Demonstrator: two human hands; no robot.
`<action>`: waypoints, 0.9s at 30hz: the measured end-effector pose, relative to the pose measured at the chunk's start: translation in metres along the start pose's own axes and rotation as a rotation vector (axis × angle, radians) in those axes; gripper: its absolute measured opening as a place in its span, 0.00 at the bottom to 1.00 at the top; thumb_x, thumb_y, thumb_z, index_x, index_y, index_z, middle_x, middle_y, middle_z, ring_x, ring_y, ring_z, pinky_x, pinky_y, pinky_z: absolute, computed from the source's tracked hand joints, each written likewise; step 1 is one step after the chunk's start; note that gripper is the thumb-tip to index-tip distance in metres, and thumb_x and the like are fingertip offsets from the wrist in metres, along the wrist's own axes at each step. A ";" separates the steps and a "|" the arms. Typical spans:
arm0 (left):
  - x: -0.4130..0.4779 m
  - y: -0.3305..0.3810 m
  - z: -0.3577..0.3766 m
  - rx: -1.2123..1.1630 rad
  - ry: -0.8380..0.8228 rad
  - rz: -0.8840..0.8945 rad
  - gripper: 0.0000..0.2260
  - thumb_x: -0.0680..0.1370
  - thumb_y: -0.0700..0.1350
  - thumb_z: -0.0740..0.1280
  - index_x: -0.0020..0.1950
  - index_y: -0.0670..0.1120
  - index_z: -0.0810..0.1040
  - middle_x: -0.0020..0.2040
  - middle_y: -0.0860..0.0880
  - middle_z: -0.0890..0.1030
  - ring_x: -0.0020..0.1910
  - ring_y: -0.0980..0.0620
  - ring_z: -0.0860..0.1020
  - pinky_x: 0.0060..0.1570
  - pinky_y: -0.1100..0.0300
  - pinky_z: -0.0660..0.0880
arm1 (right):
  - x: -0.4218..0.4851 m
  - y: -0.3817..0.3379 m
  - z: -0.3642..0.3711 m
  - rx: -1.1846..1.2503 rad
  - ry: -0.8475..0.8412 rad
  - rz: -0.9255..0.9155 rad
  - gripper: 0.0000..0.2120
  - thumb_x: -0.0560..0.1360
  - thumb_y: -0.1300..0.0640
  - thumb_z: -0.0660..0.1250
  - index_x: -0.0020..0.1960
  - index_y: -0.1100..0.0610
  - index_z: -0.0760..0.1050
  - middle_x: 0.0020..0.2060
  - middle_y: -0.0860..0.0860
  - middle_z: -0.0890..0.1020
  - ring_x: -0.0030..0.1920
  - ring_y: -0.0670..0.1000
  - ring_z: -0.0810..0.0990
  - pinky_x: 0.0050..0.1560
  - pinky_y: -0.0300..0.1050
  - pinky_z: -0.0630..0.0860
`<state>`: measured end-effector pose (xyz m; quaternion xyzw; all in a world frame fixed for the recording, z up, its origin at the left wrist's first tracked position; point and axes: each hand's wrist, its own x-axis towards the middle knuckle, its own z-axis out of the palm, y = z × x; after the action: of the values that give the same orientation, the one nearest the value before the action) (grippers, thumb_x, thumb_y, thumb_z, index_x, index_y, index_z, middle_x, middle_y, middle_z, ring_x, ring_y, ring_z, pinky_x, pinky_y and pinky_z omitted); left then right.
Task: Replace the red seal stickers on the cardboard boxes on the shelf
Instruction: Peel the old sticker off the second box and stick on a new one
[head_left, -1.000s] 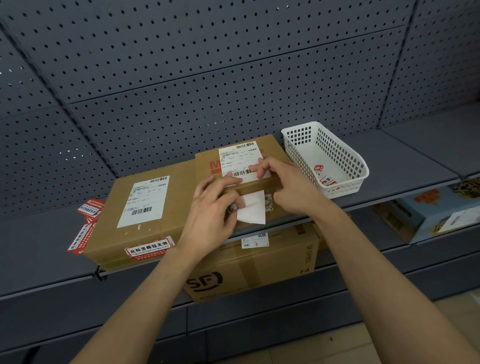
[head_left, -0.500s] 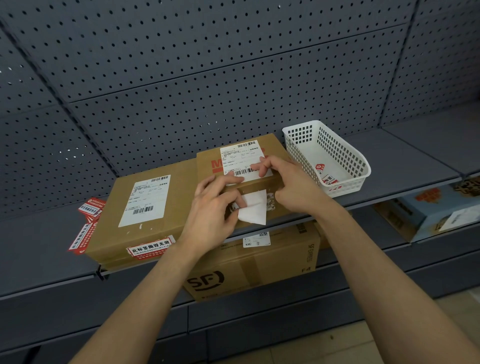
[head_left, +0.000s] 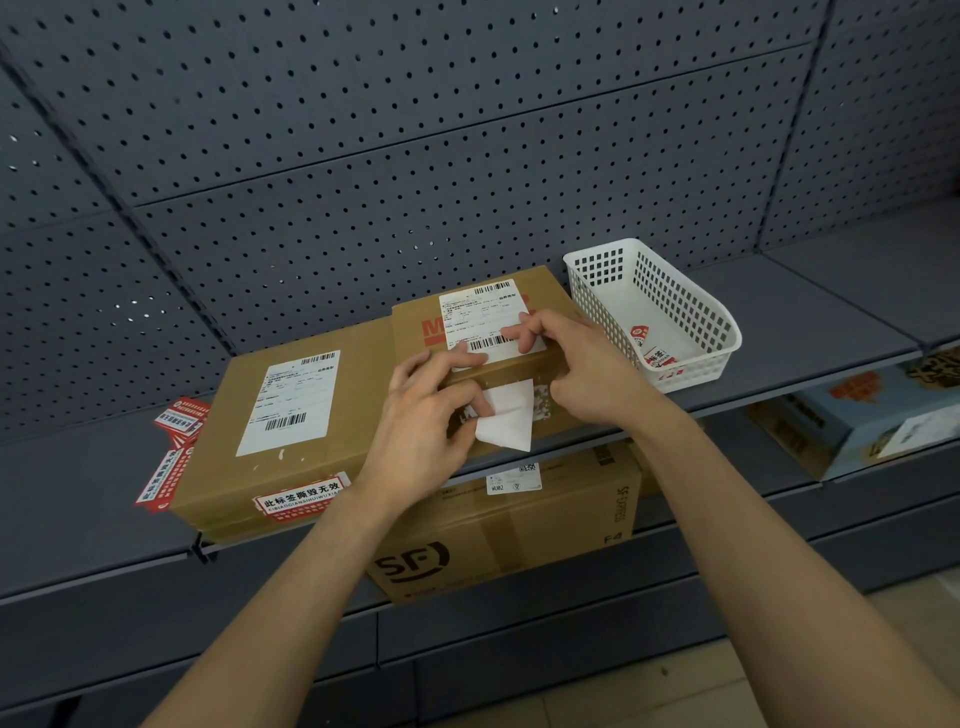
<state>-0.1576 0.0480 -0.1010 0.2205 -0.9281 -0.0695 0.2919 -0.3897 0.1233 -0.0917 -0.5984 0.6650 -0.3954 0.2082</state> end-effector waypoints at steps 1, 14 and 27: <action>0.000 0.000 0.000 -0.002 -0.003 -0.001 0.10 0.74 0.37 0.76 0.48 0.52 0.84 0.71 0.53 0.78 0.79 0.50 0.71 0.78 0.40 0.64 | 0.000 0.000 0.000 0.005 -0.001 -0.001 0.29 0.69 0.74 0.64 0.54 0.41 0.71 0.70 0.38 0.80 0.81 0.54 0.64 0.80 0.61 0.63; 0.000 -0.004 -0.002 -0.030 -0.005 0.006 0.09 0.75 0.38 0.76 0.48 0.52 0.84 0.71 0.53 0.79 0.79 0.51 0.71 0.78 0.38 0.64 | 0.000 -0.002 -0.001 0.001 0.000 -0.004 0.30 0.69 0.76 0.62 0.54 0.41 0.71 0.70 0.39 0.80 0.81 0.53 0.64 0.80 0.60 0.64; 0.000 -0.006 -0.005 -0.050 -0.027 0.011 0.10 0.75 0.37 0.77 0.48 0.52 0.85 0.72 0.51 0.79 0.79 0.48 0.71 0.80 0.34 0.60 | 0.000 -0.002 -0.003 -0.015 -0.018 -0.011 0.31 0.67 0.76 0.63 0.54 0.41 0.71 0.71 0.39 0.79 0.81 0.55 0.65 0.79 0.62 0.65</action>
<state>-0.1526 0.0422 -0.0986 0.2069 -0.9311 -0.0940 0.2853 -0.3905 0.1240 -0.0883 -0.6070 0.6628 -0.3864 0.2074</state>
